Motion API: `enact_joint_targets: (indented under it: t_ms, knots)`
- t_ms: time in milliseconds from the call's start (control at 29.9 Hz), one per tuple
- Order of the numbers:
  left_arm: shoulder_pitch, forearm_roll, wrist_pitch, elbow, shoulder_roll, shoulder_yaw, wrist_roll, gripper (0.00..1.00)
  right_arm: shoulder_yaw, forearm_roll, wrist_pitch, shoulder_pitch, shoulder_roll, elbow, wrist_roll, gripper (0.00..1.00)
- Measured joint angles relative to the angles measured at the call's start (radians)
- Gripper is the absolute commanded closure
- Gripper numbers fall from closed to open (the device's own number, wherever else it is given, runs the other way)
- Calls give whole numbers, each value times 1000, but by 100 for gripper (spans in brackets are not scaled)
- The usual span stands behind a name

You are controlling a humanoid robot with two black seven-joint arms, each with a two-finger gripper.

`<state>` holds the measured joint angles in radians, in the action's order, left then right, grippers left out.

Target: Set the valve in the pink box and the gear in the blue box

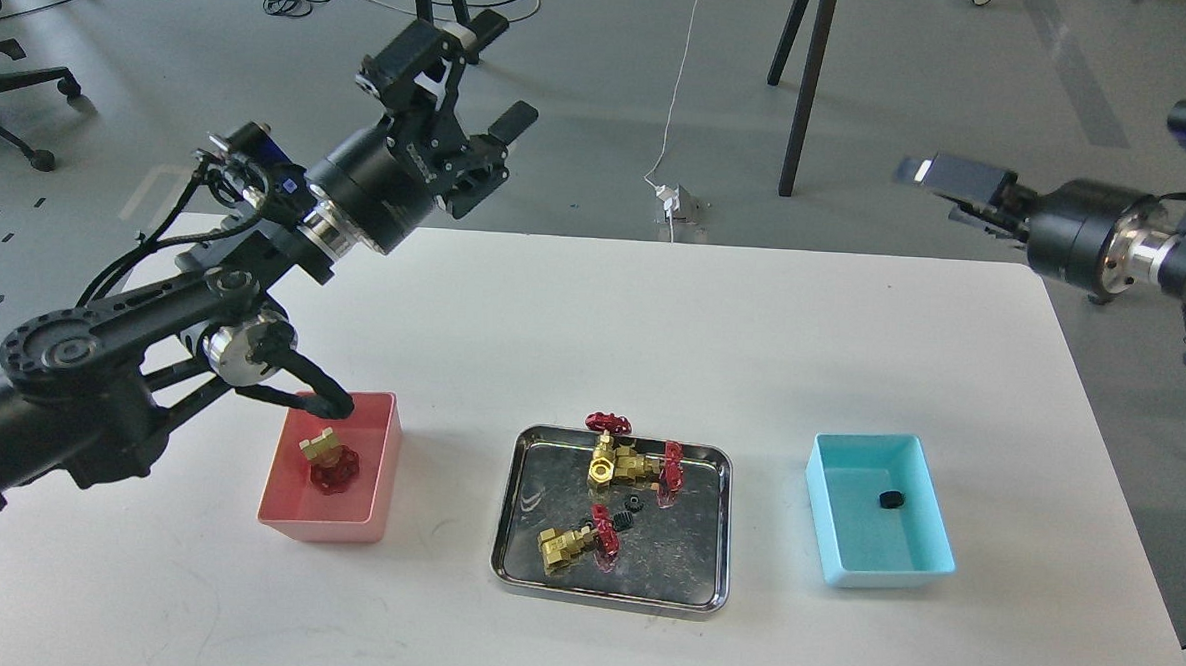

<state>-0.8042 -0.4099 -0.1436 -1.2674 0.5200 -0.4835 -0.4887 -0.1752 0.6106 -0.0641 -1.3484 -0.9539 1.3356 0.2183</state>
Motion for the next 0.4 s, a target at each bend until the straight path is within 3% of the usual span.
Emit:
enact_joint_targets:
  t_ms: [67,167,201,268,401]
  knots:
    - [-34,32,-118,71,-1,-78,0,3,87,-220,-57,14,3,-54,33,0]
    - [-101,178,-285,201,-7,-114,0,1,154,-533,-261,63,23,-155,146,0]
    - [-111,240,-314,256,-13,-117,0,1,166,-643,-334,87,41,-198,196,0]
    - [-120,325,-336,356,-38,-119,0,1,183,-814,-397,131,73,-265,247,0]
    - [-116,371,-345,474,-105,-120,0,1,228,-871,-423,205,110,-316,269,0]
